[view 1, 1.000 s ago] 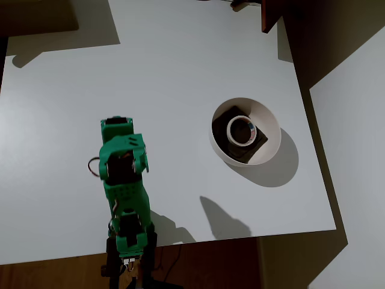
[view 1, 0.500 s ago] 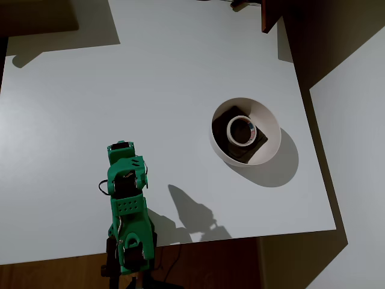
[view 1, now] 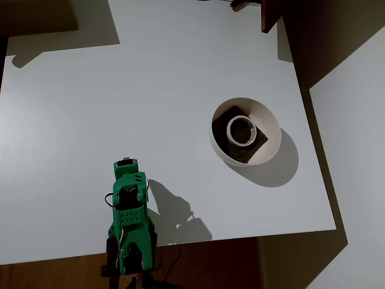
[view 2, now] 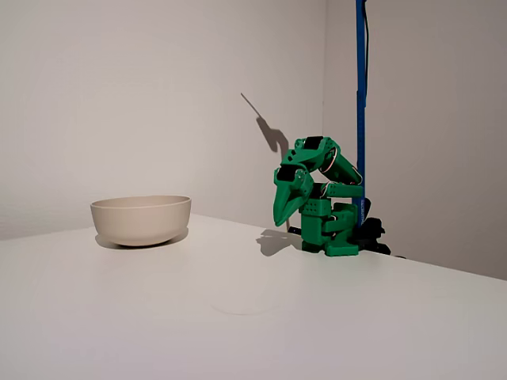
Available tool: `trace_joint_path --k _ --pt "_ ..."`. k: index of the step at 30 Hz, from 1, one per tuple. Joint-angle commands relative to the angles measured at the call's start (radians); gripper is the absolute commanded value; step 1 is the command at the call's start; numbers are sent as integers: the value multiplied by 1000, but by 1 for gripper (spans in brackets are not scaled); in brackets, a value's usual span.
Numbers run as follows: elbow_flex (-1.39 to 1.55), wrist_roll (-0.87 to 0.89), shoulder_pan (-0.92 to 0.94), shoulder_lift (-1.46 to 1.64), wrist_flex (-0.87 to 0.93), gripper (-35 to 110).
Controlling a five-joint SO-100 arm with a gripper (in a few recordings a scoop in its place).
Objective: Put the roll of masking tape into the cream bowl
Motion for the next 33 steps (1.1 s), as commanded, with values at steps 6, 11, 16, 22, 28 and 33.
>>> trace_joint_path --k 6,11,16,22,28,33 --pt "31 17 -11 23 97 -8" --pt "18 20 -5 21 152 -8" --pt "18 9 -3 21 152 -8" --pt "18 11 6 21 152 -6" --pt "18 11 6 21 152 -8" --pt "18 11 6 21 152 -8"
